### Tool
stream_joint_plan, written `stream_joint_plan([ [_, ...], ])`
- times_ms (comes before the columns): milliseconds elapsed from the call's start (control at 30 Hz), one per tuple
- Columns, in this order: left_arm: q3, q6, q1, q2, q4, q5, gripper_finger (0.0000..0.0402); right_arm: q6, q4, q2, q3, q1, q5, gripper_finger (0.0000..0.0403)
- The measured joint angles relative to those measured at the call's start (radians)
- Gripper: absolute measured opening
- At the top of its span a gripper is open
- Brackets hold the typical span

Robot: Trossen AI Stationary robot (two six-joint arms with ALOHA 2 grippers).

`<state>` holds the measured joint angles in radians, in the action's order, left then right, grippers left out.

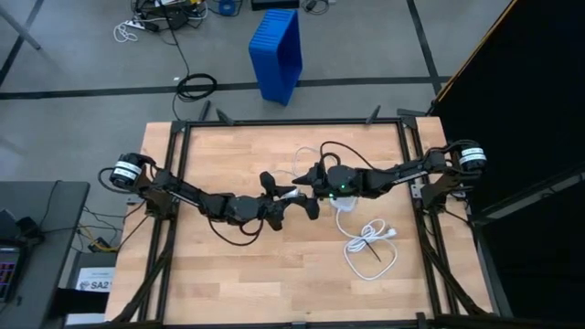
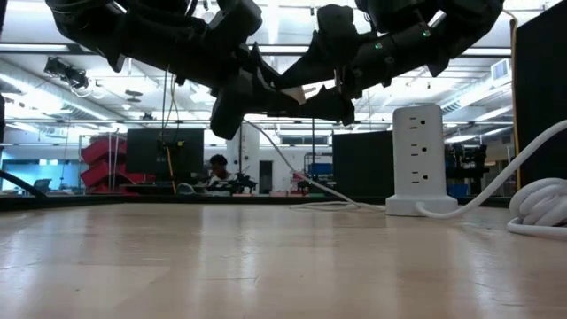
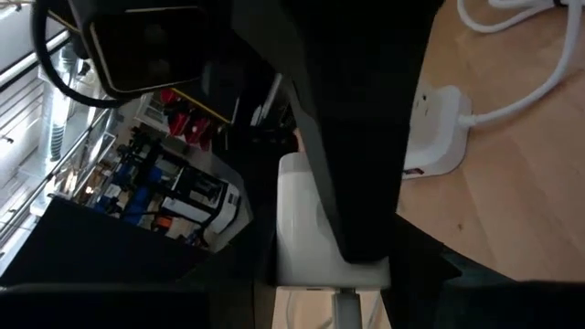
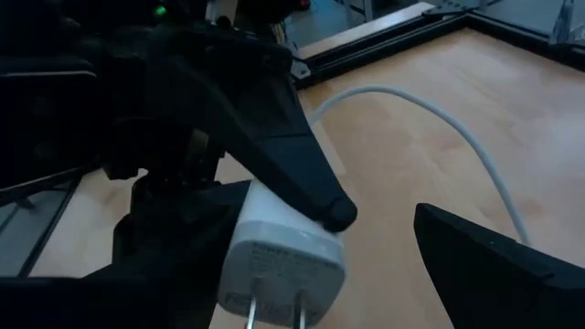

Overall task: Insert USB
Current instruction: Remove the charger cable from the charger adapter

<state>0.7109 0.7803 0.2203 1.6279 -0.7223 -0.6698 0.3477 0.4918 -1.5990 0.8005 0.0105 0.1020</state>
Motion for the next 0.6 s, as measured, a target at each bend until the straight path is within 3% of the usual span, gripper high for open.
stream_joint_plan([
  [133,0.000,0.000,0.000,0.000,-0.001,-0.001,0.0121,0.000,0.007,0.000,0.000,0.000,-0.001,0.0273],
  [400,0.000,0.013,-0.001,0.000,0.002,-0.018,0.0121,-0.002,0.012,0.000,0.000,0.001,-0.009,0.0128],
  [600,-0.001,0.015,-0.001,0.000,0.000,-0.014,0.0121,-0.018,0.013,-0.001,0.000,0.000,-0.021,0.0128],
])
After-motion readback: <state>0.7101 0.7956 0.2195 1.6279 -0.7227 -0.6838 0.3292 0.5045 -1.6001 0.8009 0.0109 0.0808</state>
